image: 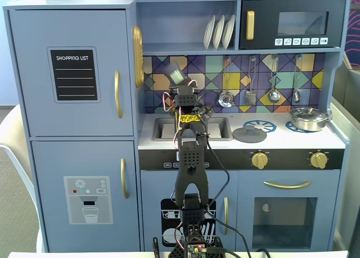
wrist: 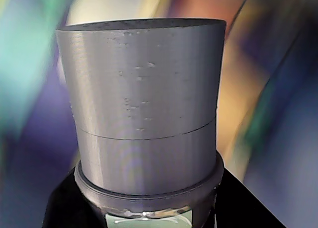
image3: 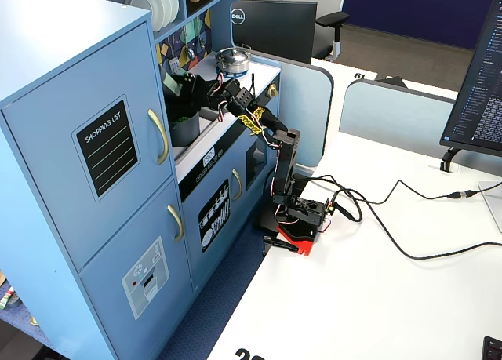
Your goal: Put salt in the gray recipient
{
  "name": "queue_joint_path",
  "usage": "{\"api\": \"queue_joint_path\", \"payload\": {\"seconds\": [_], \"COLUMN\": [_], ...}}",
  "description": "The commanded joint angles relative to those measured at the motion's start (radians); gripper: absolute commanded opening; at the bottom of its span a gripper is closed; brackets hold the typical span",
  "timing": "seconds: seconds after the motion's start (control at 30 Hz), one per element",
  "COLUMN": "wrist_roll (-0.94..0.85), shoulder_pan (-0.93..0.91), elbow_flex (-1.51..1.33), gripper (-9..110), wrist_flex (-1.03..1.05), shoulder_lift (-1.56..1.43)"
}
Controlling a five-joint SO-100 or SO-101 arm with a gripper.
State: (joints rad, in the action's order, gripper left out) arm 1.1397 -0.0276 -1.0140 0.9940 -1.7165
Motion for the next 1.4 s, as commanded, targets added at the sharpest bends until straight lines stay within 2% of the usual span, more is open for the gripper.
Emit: {"api": "queue_joint_path", "payload": {"seconds": [0.0, 0.13, 0.23, 0.33, 0.47, 0.57, 0.63, 0.77, 0.87, 1.0, 1.13, 1.2, 1.37], "wrist_roll": [0.012, -0.043, -0.057, -0.055, -0.003, 0.015, 0.011, -0.028, -0.124, -0.385, -0.721, -0.919, -1.634], "shoulder_pan": [0.008, 0.037, 0.054, 0.041, 0.026, 0.025, 0.034, 0.064, 0.08, -0.002, -0.219, -0.356, -0.652], "elbow_flex": [0.026, -0.069, -0.041, -0.003, 0.077, 0.049, 0.021, 0.017, 0.078, 0.12, 0.117, 0.118, 0.181], "gripper": [0, 0, 0, 0, 0, 0, 0, 0, 0, 0, 0, 0, 0], "wrist_flex": [-0.002, -0.313, -0.442, -0.385, -0.052, 0.041, -0.005, -0.227, -0.307, -0.172, -0.025, -0.066, -0.307], "shoulder_lift": [-0.038, -0.083, -0.074, -0.06, -0.025, -0.029, -0.041, -0.046, -0.014, -0.006, -0.006, -0.006, 0.054]}}
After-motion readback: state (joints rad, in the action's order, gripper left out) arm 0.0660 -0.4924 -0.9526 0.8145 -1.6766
